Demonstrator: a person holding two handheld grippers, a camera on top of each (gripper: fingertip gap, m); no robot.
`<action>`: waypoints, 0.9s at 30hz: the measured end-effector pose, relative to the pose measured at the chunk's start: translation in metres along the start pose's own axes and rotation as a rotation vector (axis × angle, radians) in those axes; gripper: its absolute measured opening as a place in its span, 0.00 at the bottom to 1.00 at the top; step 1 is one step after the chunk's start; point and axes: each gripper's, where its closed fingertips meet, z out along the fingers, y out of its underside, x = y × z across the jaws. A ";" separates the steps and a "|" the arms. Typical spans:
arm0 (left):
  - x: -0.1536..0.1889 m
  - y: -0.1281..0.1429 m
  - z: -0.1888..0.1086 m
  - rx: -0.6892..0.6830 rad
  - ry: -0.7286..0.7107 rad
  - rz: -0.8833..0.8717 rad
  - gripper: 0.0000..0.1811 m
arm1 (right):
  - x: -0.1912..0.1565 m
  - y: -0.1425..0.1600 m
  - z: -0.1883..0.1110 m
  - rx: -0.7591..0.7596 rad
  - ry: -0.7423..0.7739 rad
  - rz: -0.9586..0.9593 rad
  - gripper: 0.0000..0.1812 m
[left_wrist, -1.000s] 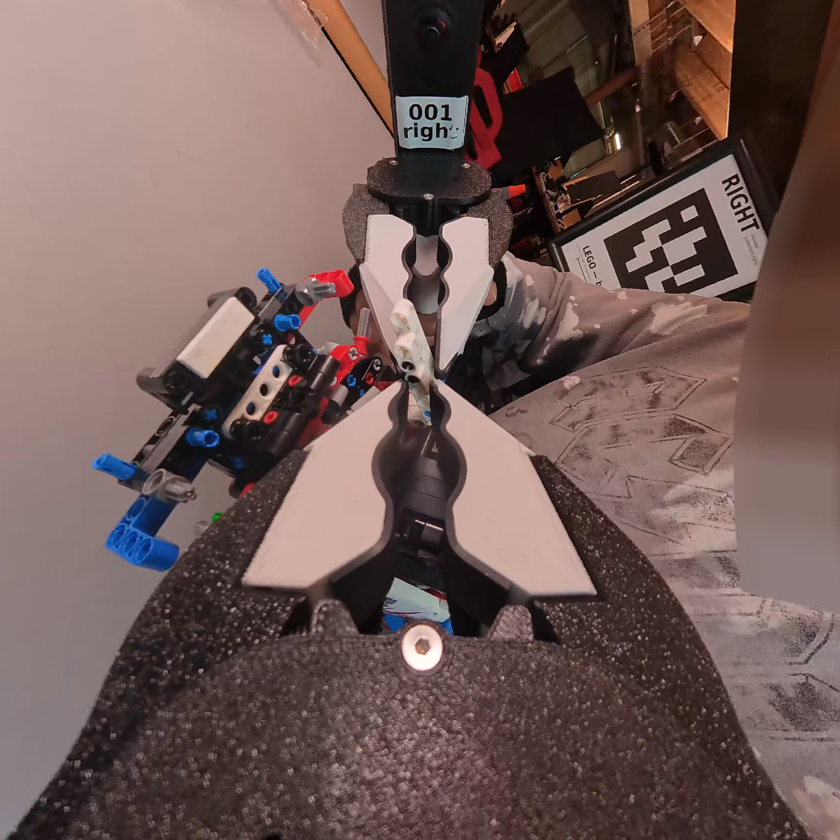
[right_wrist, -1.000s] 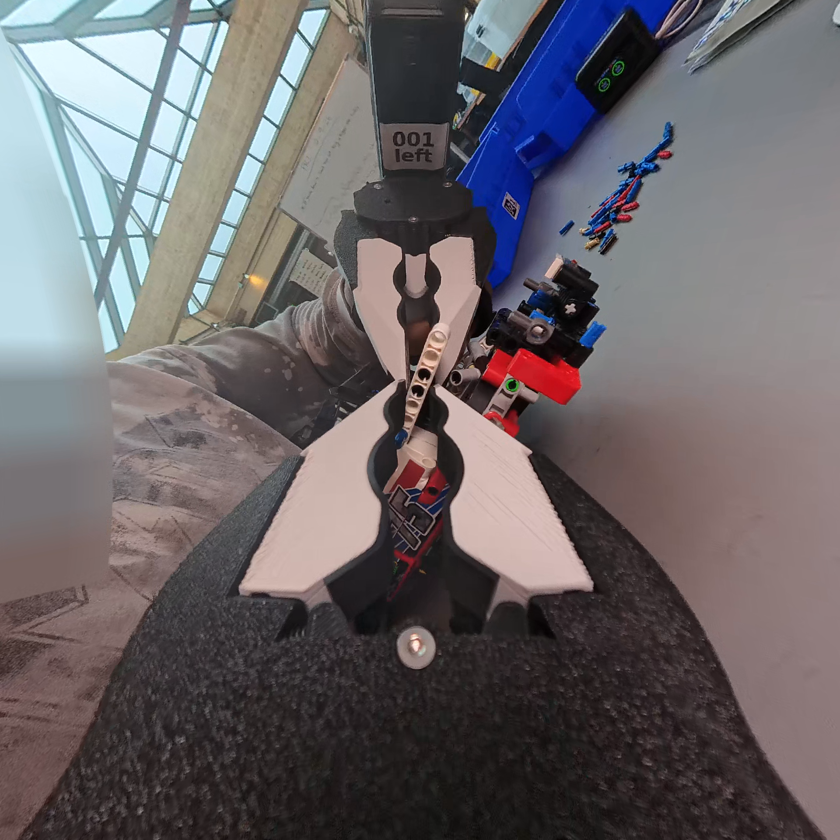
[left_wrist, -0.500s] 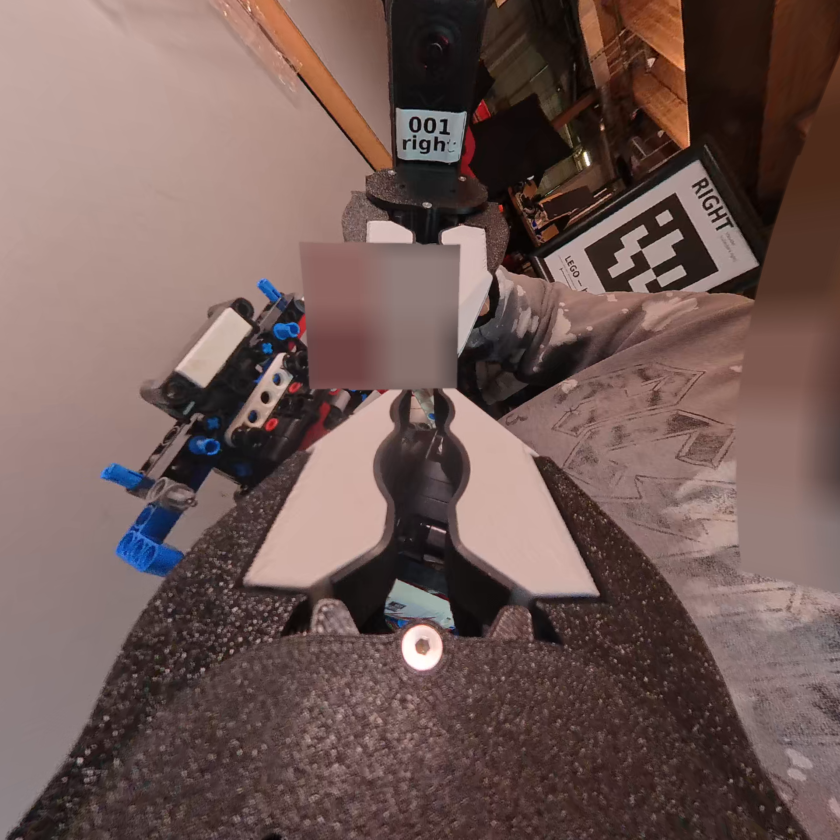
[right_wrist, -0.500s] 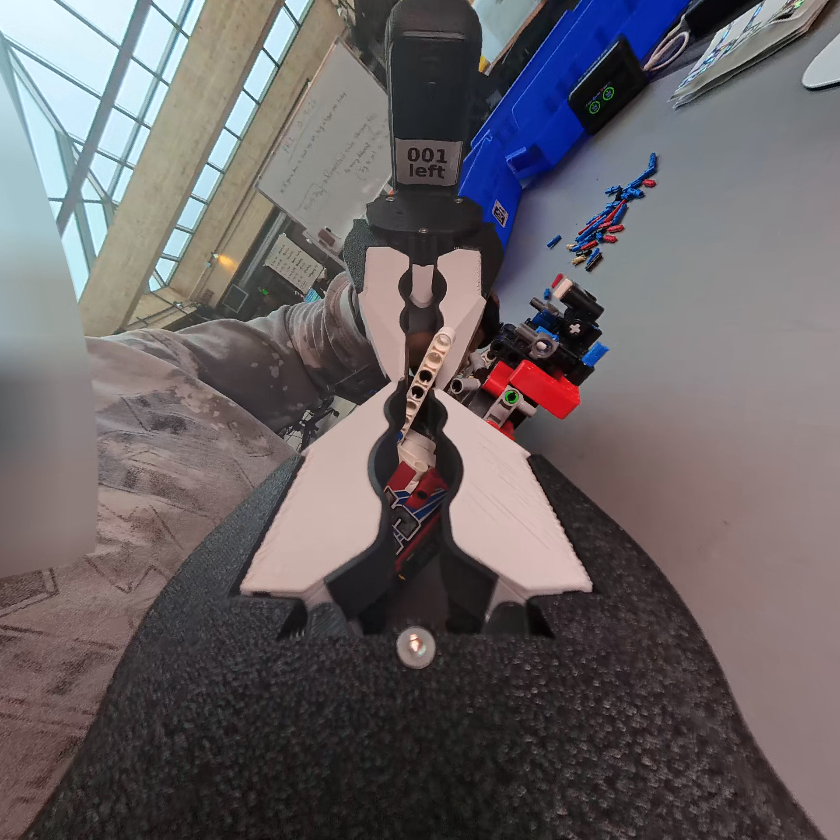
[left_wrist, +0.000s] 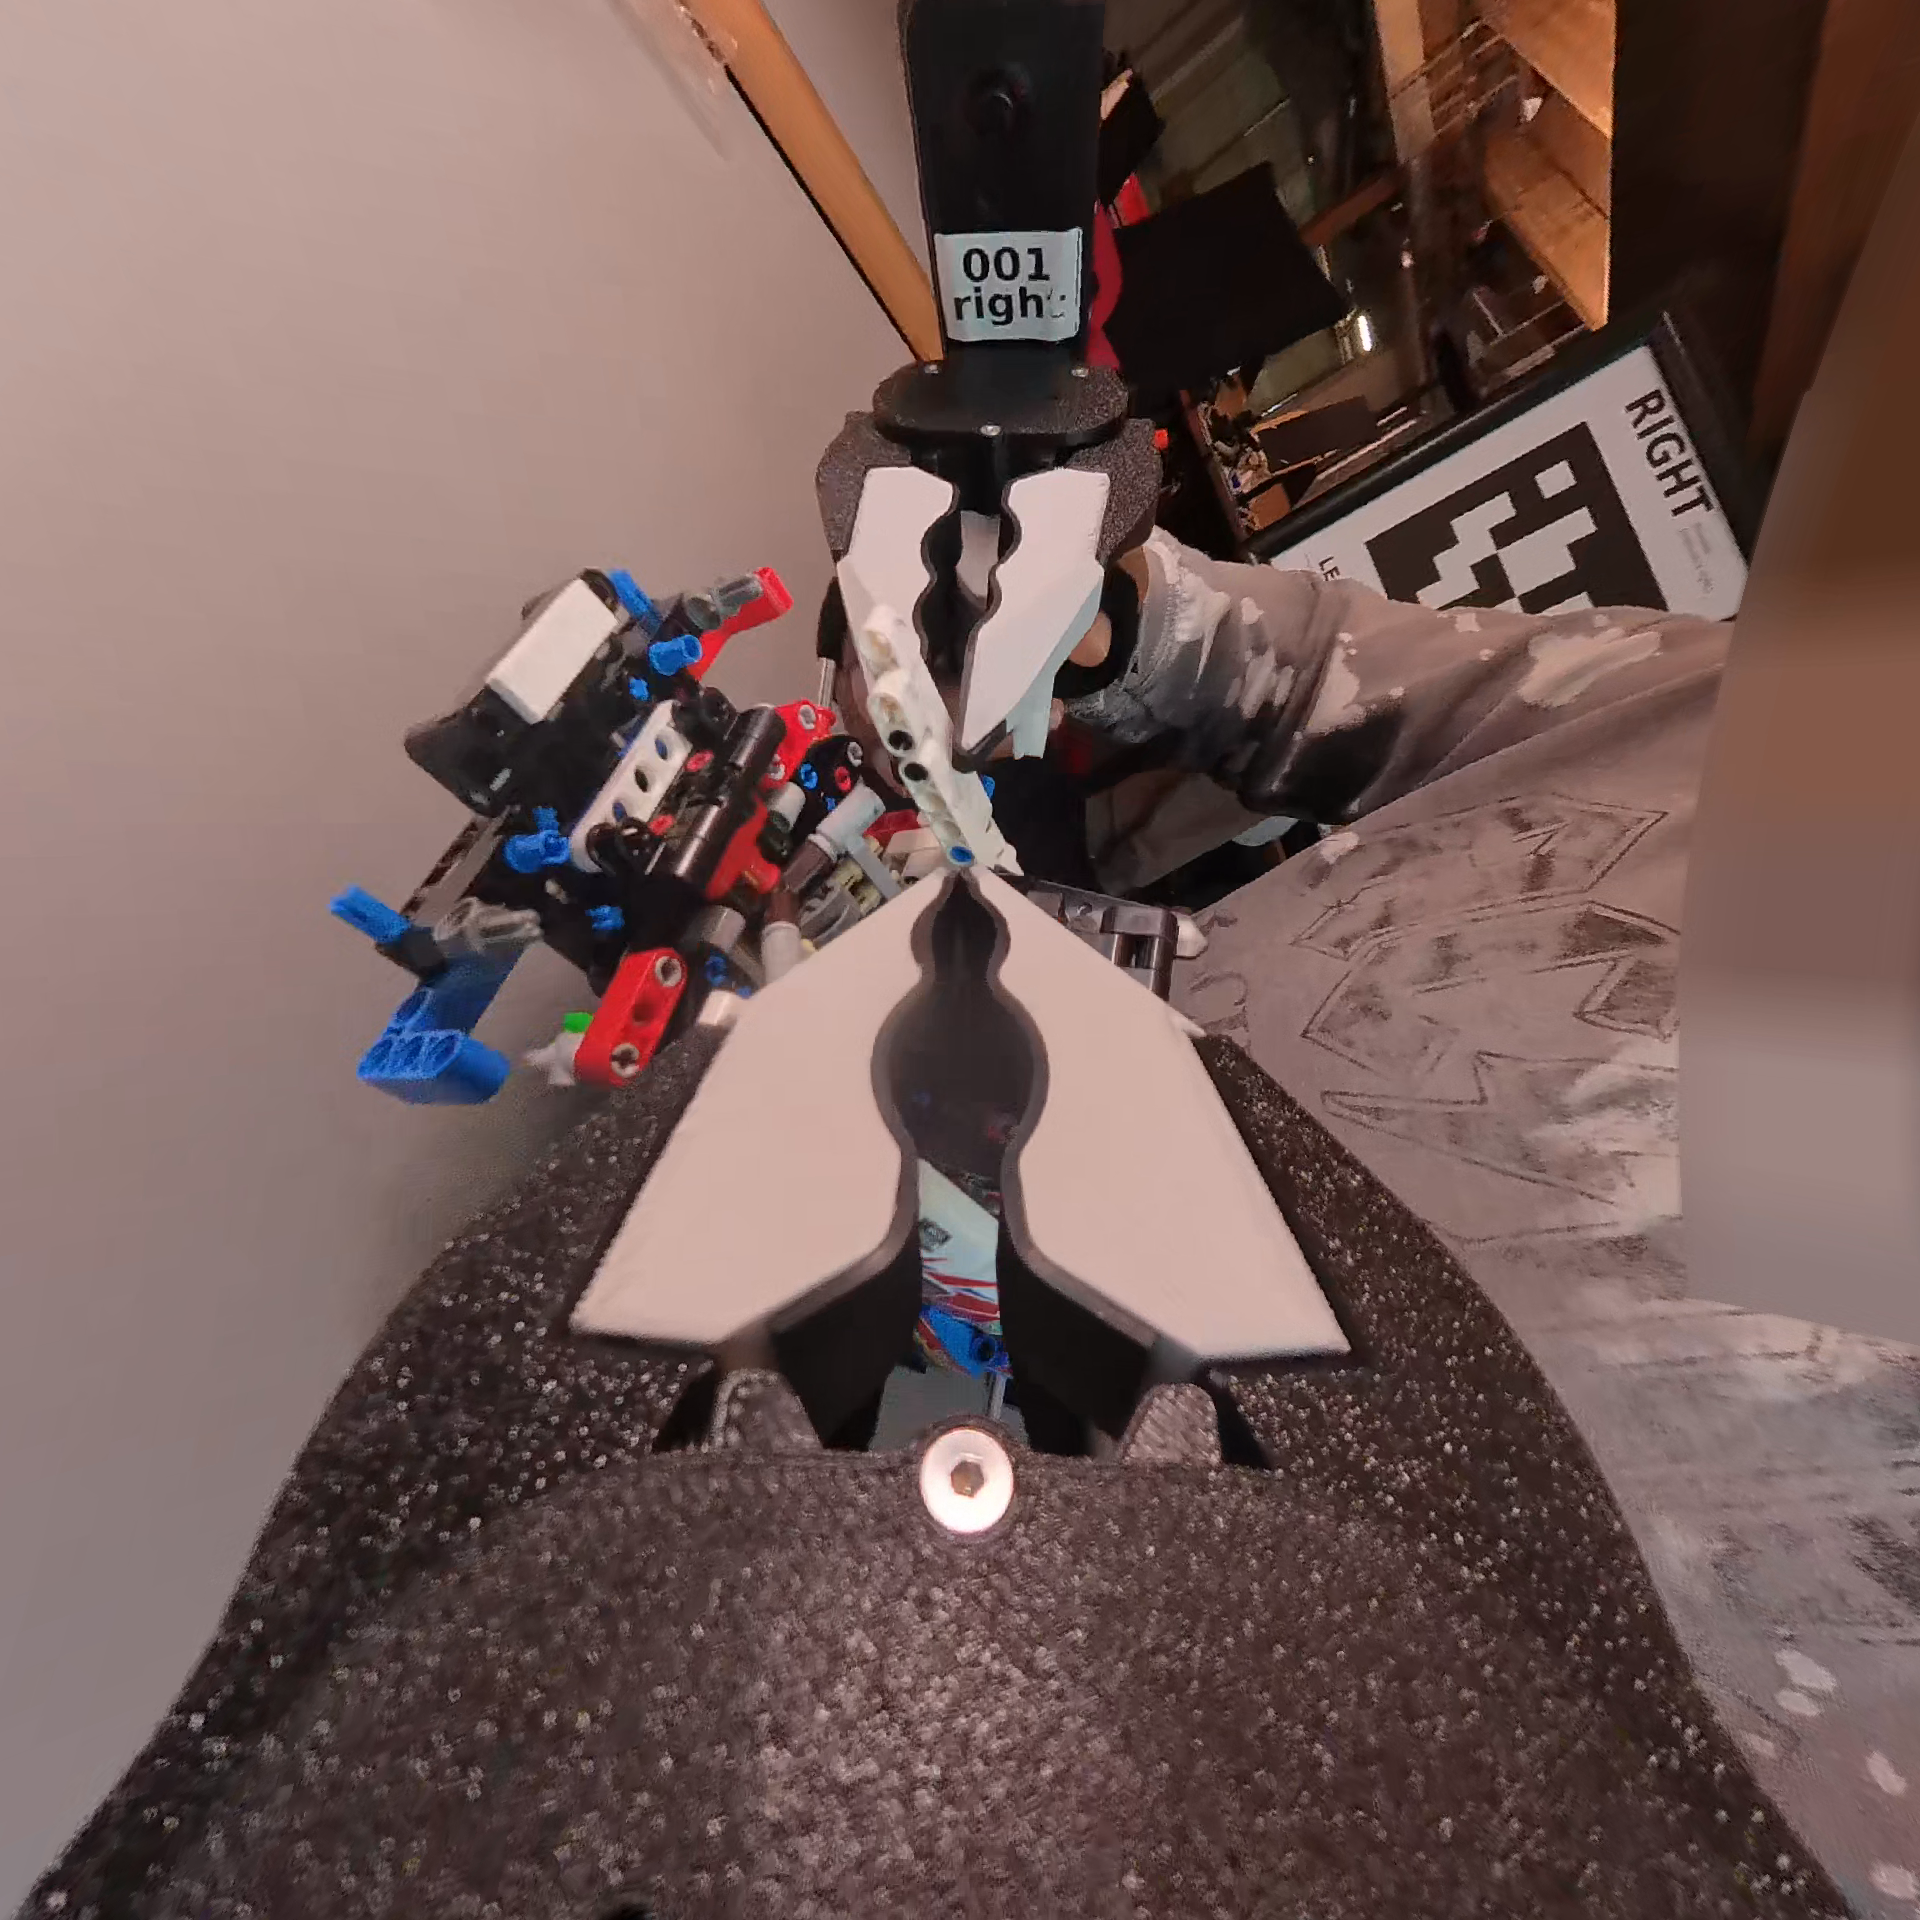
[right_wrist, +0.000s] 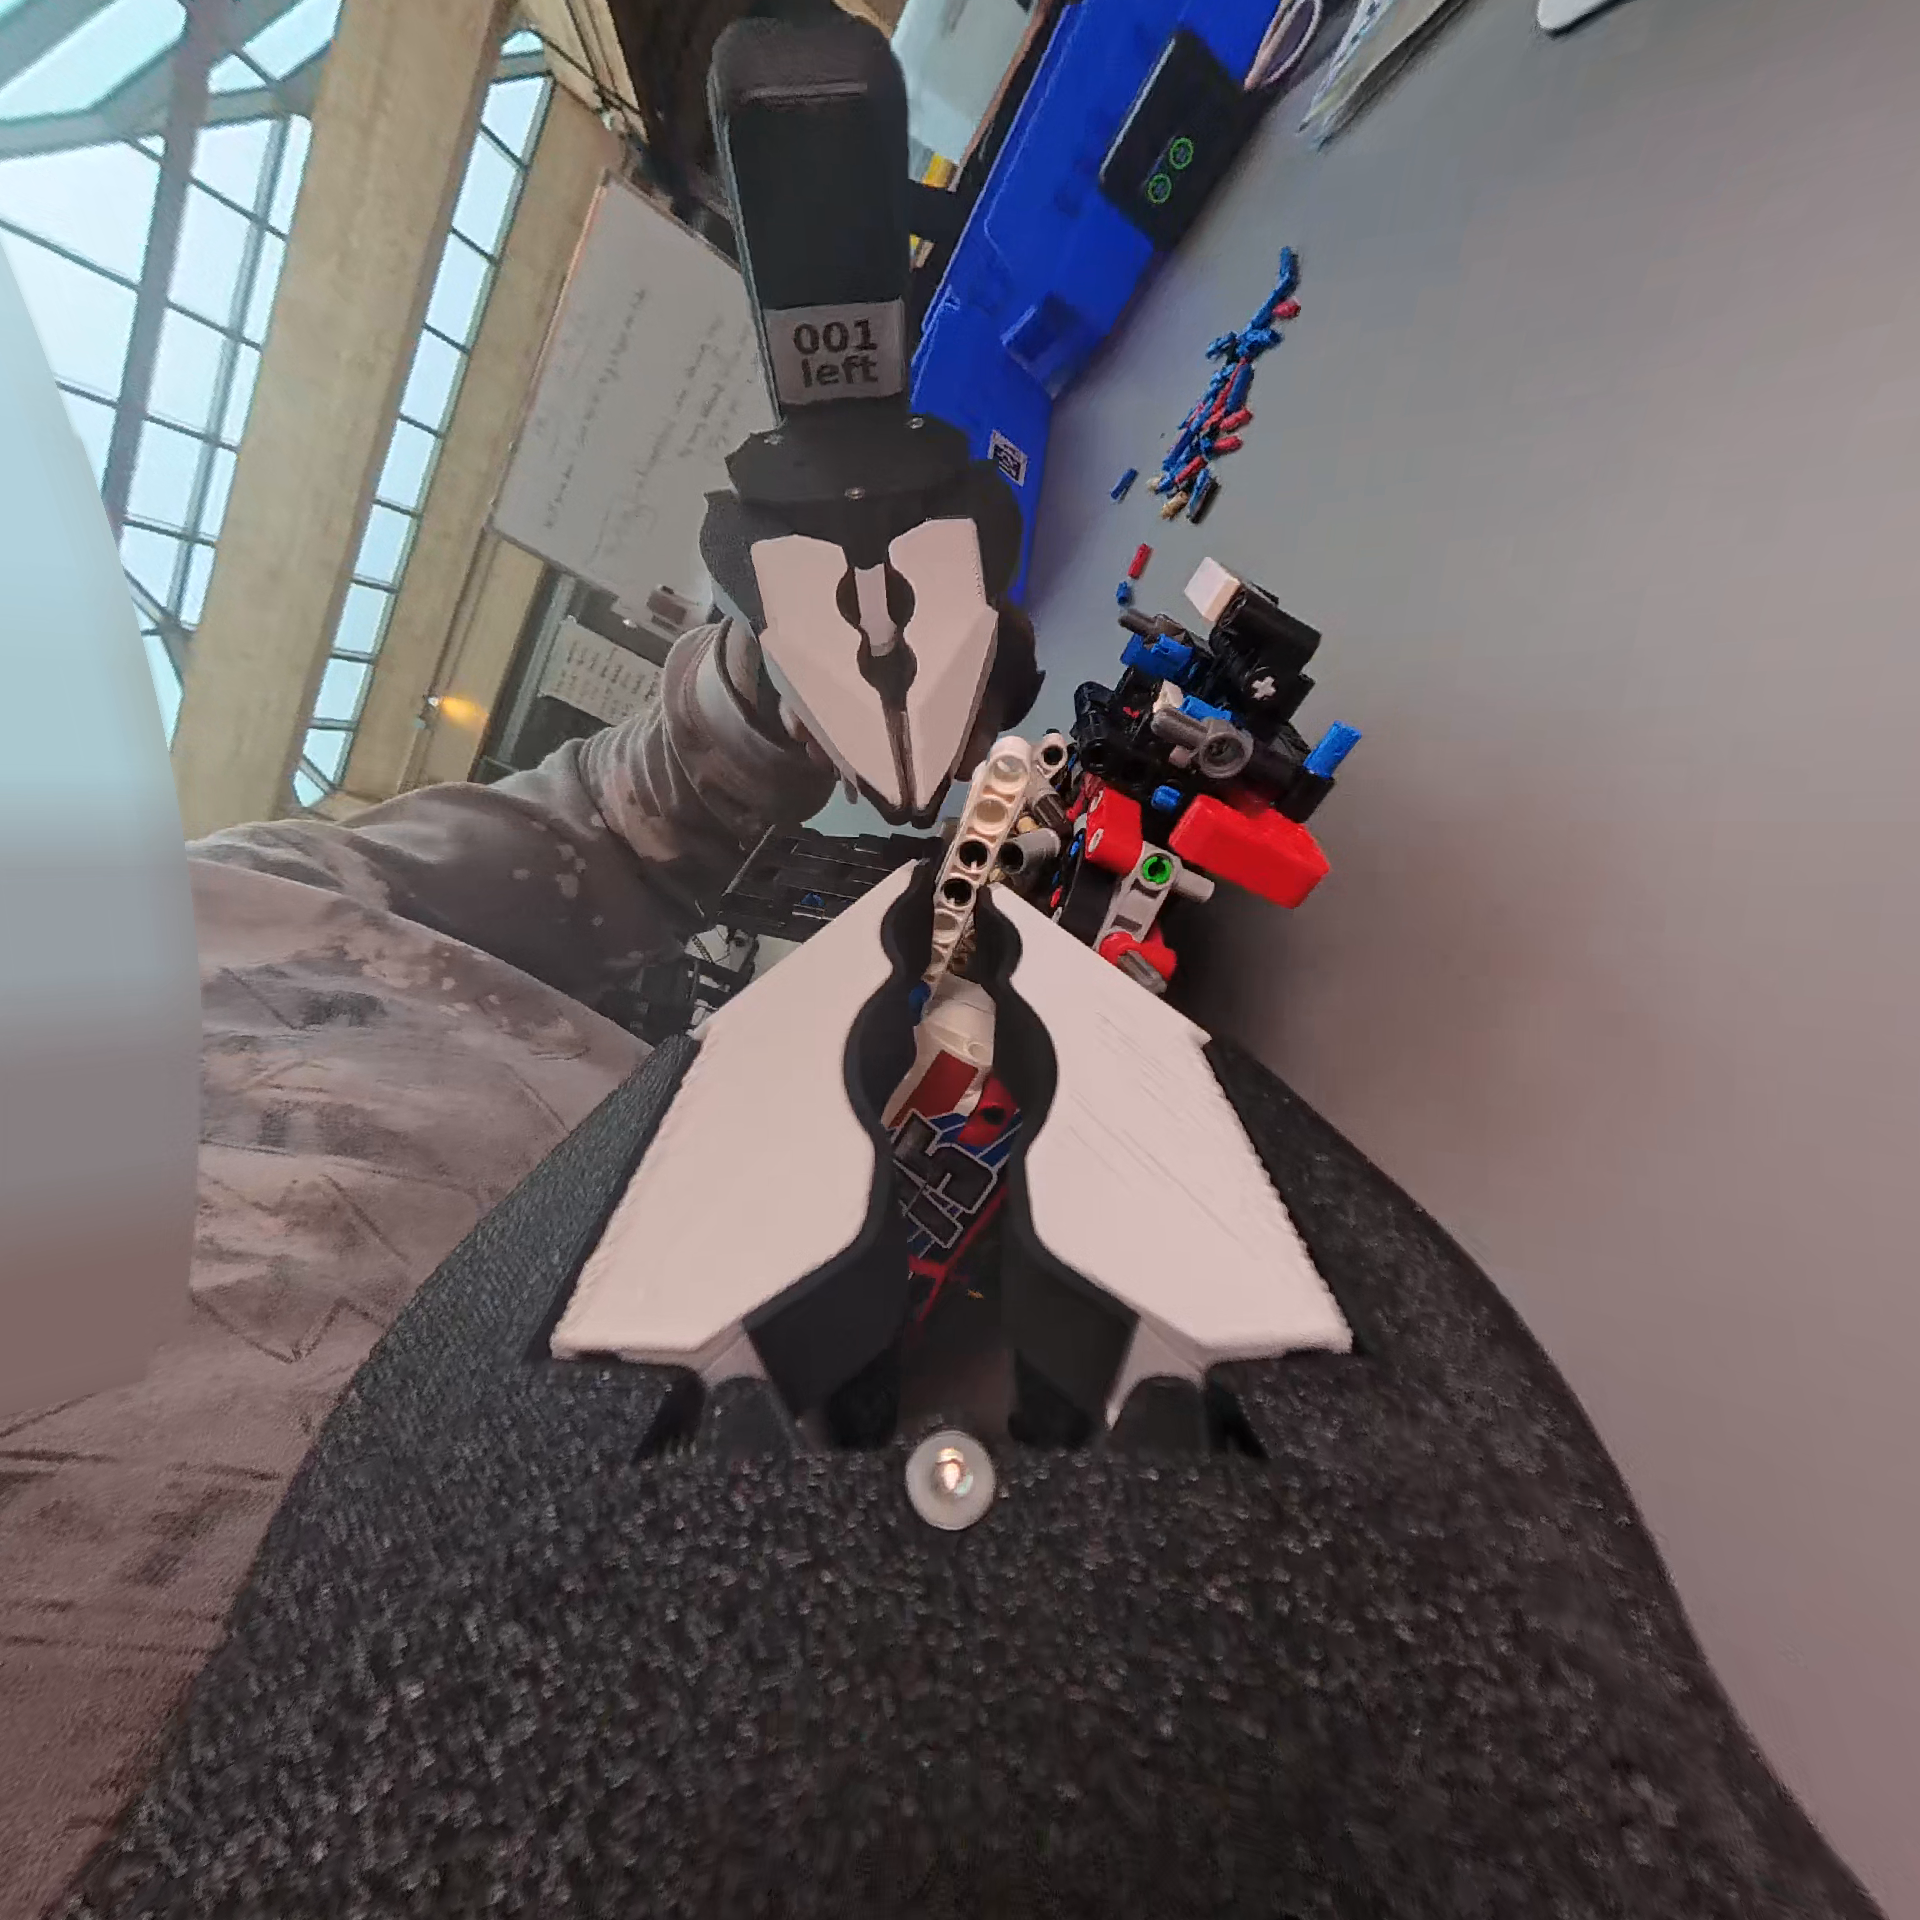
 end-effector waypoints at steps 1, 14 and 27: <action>0.002 -0.004 0.001 -0.002 0.007 0.000 0.00 | -0.003 -0.004 0.001 0.004 -0.021 -0.012 0.03; 0.020 -0.011 0.008 -0.054 -0.146 0.048 0.04 | -0.031 -0.008 0.011 0.000 -0.086 -0.275 0.04; 0.044 -0.013 0.005 0.026 -0.071 0.099 0.04 | -0.057 -0.009 0.011 -0.054 -0.128 -0.441 0.05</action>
